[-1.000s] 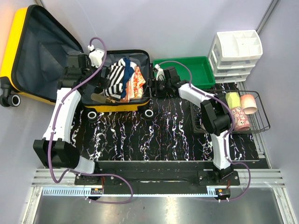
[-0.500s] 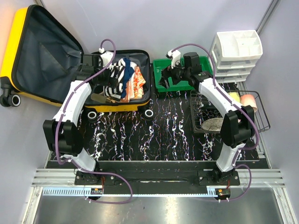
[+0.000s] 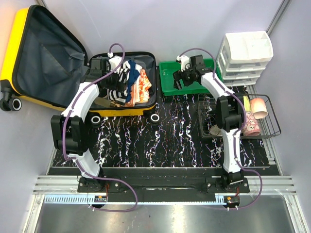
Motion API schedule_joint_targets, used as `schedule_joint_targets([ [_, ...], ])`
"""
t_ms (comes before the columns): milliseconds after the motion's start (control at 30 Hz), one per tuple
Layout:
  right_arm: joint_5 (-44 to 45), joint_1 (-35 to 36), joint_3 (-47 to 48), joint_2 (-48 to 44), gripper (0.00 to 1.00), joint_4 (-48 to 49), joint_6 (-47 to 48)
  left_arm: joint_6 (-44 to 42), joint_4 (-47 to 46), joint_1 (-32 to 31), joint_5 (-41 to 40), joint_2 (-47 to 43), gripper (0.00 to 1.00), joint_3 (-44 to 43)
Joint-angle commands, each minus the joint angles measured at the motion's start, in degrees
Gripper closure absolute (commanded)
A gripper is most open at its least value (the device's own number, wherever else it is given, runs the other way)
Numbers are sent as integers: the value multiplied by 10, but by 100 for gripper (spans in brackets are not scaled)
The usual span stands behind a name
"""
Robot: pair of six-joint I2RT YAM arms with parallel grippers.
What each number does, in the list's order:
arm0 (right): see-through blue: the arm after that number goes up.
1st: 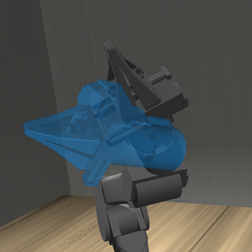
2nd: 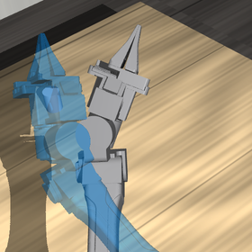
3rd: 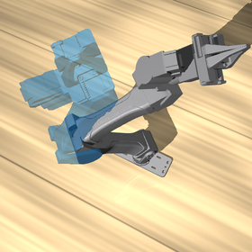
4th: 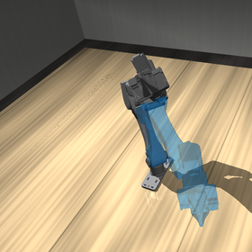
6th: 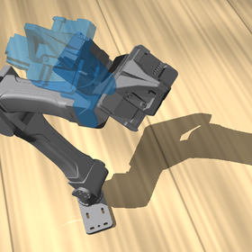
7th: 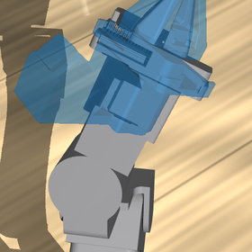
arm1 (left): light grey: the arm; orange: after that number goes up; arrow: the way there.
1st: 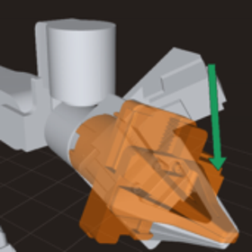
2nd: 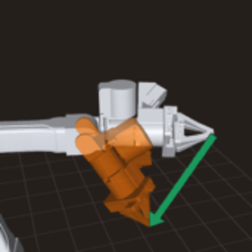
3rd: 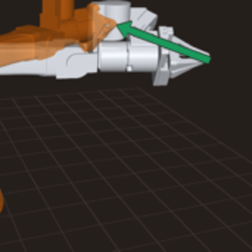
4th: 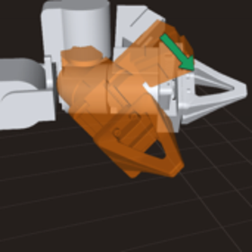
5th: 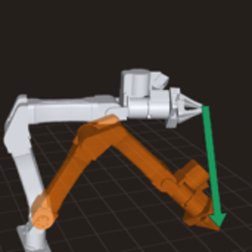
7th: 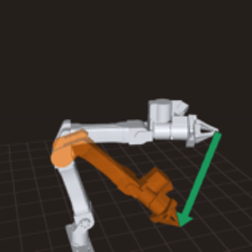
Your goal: Open, take out, and arrange the luggage
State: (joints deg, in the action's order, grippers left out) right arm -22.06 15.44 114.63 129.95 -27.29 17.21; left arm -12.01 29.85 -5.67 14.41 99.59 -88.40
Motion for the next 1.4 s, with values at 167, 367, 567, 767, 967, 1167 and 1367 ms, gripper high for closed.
schedule_joint_targets([
  [167,-104,-19,-22,22,18,-60,-51,58,-30,22,31,14,11,-31],
  [367,-176,-19,-78,1,31,-76,-75,77,-22,31,29,65,15,-83],
  [567,-178,-19,-78,-21,24,-78,-83,62,-22,19,29,89,19,-109],
  [767,-160,-19,-31,-32,16,-58,-100,45,-36,-1,3,97,20,-101],
  [967,-167,-19,26,-31,16,-50,-105,37,-12,-10,-41,126,25,-120],
  [1167,-198,-19,98,-11,15,-31,-141,44,23,-6,-32,145,49,-149],
  [1367,-235,-19,149,8,15,14,-212,66,18,18,103,115,68,-146],
])
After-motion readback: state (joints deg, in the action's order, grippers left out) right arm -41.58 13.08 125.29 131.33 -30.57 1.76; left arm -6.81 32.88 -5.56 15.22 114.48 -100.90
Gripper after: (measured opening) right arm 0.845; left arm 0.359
